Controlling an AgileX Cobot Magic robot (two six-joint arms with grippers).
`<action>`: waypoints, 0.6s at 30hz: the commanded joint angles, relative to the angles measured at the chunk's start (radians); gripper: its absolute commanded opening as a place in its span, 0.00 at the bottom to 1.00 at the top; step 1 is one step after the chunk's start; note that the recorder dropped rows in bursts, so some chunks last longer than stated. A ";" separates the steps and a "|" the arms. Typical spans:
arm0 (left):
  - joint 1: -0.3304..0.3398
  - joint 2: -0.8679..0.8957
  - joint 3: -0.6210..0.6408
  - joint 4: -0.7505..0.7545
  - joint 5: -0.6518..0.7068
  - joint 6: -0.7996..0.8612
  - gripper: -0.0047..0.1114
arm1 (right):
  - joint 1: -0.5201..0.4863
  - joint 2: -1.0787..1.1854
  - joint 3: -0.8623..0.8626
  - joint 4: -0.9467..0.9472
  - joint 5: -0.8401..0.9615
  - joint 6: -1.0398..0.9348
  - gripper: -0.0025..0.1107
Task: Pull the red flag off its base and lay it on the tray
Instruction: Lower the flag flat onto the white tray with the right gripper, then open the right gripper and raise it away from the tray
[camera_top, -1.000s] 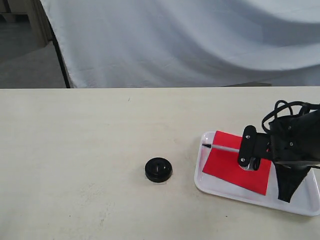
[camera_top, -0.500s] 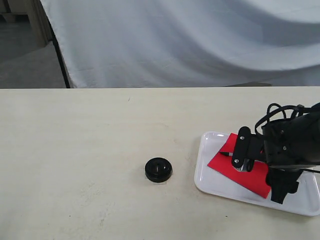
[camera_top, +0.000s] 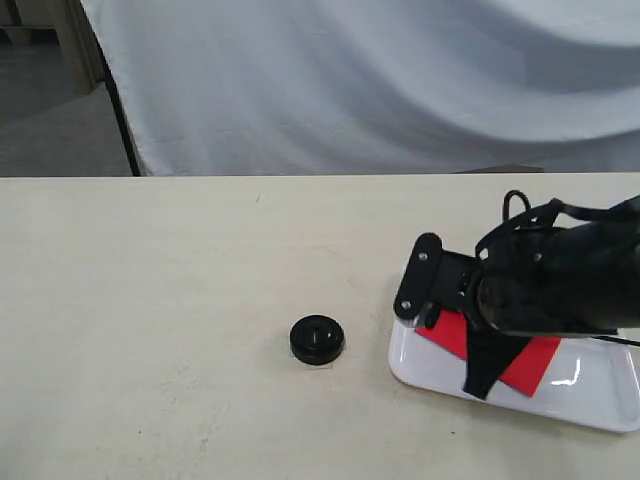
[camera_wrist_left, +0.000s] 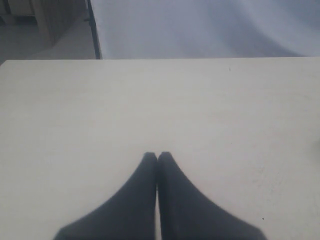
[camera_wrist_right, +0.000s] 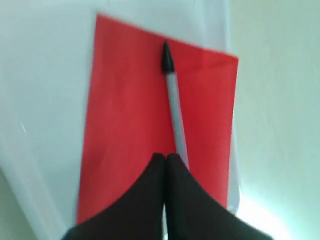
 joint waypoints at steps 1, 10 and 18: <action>-0.004 -0.001 0.002 0.004 -0.004 0.000 0.04 | -0.041 -0.056 -0.026 0.178 -0.092 0.003 0.02; -0.004 -0.001 0.002 -0.002 -0.004 0.000 0.04 | -0.234 -0.096 -0.169 0.976 0.081 -0.419 0.02; -0.004 -0.001 0.002 -0.002 -0.004 0.000 0.04 | -0.553 -0.181 -0.142 1.395 0.283 -0.692 0.02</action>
